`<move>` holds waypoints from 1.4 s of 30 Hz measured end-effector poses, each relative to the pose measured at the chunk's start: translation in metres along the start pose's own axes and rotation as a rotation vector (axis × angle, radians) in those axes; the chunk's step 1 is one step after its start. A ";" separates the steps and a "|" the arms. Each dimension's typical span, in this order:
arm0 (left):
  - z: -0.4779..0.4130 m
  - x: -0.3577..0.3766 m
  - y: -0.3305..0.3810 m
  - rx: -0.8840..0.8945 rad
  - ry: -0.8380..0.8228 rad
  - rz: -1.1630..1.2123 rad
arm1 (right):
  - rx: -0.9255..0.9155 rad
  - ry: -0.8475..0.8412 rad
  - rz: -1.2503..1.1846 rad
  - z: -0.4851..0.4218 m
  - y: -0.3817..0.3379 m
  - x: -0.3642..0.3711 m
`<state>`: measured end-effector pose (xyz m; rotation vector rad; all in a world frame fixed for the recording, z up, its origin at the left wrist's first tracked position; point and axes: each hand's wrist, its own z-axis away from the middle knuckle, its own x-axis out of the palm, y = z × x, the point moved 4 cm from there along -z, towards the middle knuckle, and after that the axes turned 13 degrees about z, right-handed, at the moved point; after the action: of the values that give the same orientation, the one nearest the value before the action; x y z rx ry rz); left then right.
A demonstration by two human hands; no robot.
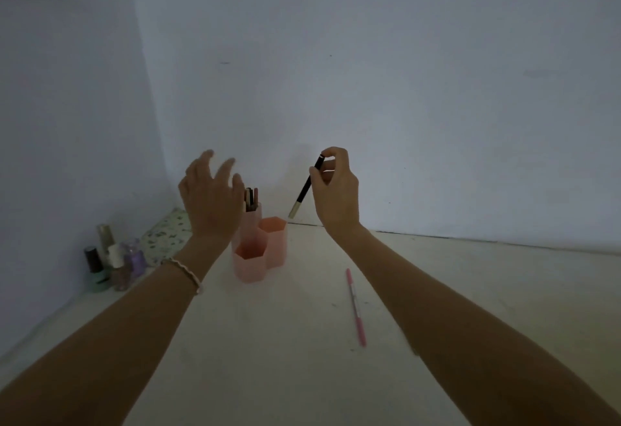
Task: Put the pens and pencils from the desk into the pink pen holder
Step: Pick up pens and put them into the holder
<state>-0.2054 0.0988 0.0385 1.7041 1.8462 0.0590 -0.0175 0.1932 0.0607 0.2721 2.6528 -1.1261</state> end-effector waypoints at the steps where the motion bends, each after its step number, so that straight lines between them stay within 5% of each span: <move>1: -0.002 -0.005 -0.001 -0.024 0.060 0.047 | -0.007 0.020 -0.028 -0.002 -0.005 0.004; 8: -0.008 -0.024 -0.003 -0.063 0.169 0.252 | -0.070 -0.048 -0.053 -0.003 -0.031 0.066; 16: 0.000 -0.017 0.011 -0.043 0.079 0.381 | -0.333 -0.288 0.423 0.020 -0.024 0.102; 20: 0.014 -0.006 0.028 -0.052 0.041 0.386 | -0.203 -0.119 0.355 0.018 -0.011 0.064; 30: 0.135 0.090 0.127 -0.258 -0.984 0.134 | 0.057 -0.111 0.447 0.007 0.065 -0.062; 38: 0.161 0.106 0.143 -0.220 -1.047 0.031 | 0.138 -0.204 0.479 0.020 0.099 -0.107; 42: 0.128 0.096 0.139 -0.256 -0.960 0.115 | 0.182 -0.407 0.645 0.029 0.111 -0.102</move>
<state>-0.0211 0.1629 -0.0442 1.2992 0.9745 -0.3928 0.1138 0.2407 -0.0040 0.7718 1.8973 -1.0517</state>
